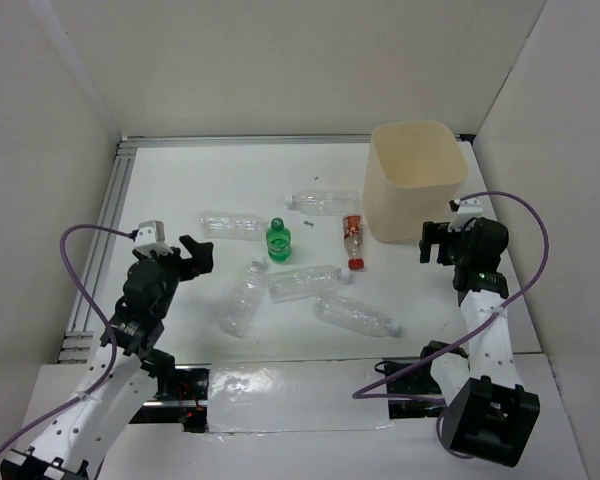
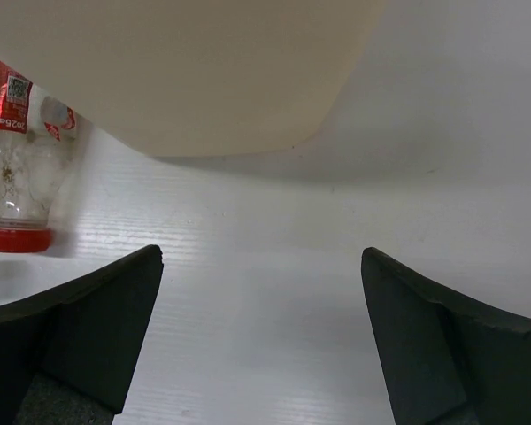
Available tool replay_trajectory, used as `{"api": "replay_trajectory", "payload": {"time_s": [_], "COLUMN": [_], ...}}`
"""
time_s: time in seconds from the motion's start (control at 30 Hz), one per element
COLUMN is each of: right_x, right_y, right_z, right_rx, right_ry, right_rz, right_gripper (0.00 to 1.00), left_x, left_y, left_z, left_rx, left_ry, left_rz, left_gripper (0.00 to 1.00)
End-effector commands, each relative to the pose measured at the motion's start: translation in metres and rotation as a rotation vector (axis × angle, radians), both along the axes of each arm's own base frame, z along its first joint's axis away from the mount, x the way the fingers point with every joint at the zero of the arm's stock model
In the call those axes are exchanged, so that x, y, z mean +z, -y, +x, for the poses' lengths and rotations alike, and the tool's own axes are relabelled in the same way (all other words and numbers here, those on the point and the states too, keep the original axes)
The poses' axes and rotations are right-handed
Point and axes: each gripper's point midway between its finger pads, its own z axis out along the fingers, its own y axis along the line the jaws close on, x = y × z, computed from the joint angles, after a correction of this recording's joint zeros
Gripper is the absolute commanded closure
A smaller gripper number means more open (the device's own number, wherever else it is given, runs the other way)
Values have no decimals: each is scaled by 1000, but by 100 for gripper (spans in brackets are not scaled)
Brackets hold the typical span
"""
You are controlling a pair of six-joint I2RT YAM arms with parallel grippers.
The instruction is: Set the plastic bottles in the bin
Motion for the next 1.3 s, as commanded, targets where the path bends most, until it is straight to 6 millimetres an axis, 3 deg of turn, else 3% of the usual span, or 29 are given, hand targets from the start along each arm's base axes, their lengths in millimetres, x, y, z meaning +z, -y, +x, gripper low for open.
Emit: {"api": "replay_trajectory", "payload": {"time_s": [0.0,0.1,0.17,0.23,0.27,0.3,0.37,0.4,0.43,0.47,0.5,0.53,0.57,0.6,0.67,0.77,0.83,0.9,0.93,1.0,1.03,1.1,1.13,1.17,1.2,1.23,1.27], "right_x": [20,11,10,9,10,8,13,11,9,12,8,11,11,3,8,13,17,31,43,51,54,65,57,67,66,50,44], "right_y": [-4,-24,-44,-54,-64,-69,-79,-84,-89,-91,-98,-105,-105,-111,-117,-129,-143,-160,-172,-188,-207,-228,-245,-255,-263,-270,-281], "right_z": [4,-6,-14,-20,-24,-28,-32,-35,-40,-40,-43,-43,-43,-43,-40,-39,-45,-54,-59,-58,-66,-57,-55,-42,-37,-26,-25], "right_rx": [51,232,407,462,536,570,650,684,710,733,769,797,797,820,842,892,989,1103,1161,1224,1289,1299,1279,1249,1232,1198,1209], "right_ry": [47,9,19,9,27,22,52,48,28,34,20,14,14,-16,-18,-24,13,96,160,270,308,413,373,436,434,372,360], "right_rz": [-22,-59,-90,-66,-63,-50,-54,-55,-43,-62,-49,-44,-44,-36,-38,-43,-68,-74,-103,-153,-163,-214,-199,-215,-210,-186,-165], "right_gripper": [0,0,0,0,14,22,38,37,32,26,8,1,1,1,1,1,13,25,25,23,10,6,0,0,0,0,0], "left_x": [20,21,12,12,14,10,11,21,18,17,23,19,12,21,17,23,28,23,26,20,5,9,-1,-2,5,4,-4], "left_y": [5,7,7,8,9,11,17,18,22,23,24,25,26,28,28,34,51,63,65,68,67,67,69,70,70,73,71], "left_z": [3,5,4,5,7,7,9,13,16,18,20,25,27,33,38,58,73,75,78,78,72,60,50,45,38,33,26], "left_rx": [-11,-18,-15,-13,-13,-27,-54,-54,-63,-60,-53,-30,-28,-23,6,8,-88,-180,-223,-278,-302,-325,-349,-359,-364,-380,-380], "left_ry": [33,18,-19,-32,-34,-48,-54,-41,-65,-88,-109,-164,-189,-183,-226,-242,-279,-338,-333,-342,-369,-347,-364,-361,-339,-339,-358], "left_rz": [-45,-52,-51,-58,-58,-57,-62,-65,-74,-77,-95,-120,-114,-137,-155,-150,-96,-41,17,49,77,78,70,66,49,31,33], "left_gripper": [0,0,0,5,10,25,38,43,51,51,48,33,26,20,12,9,9,11,13,13,13,13,13,13,13,13,13]}}
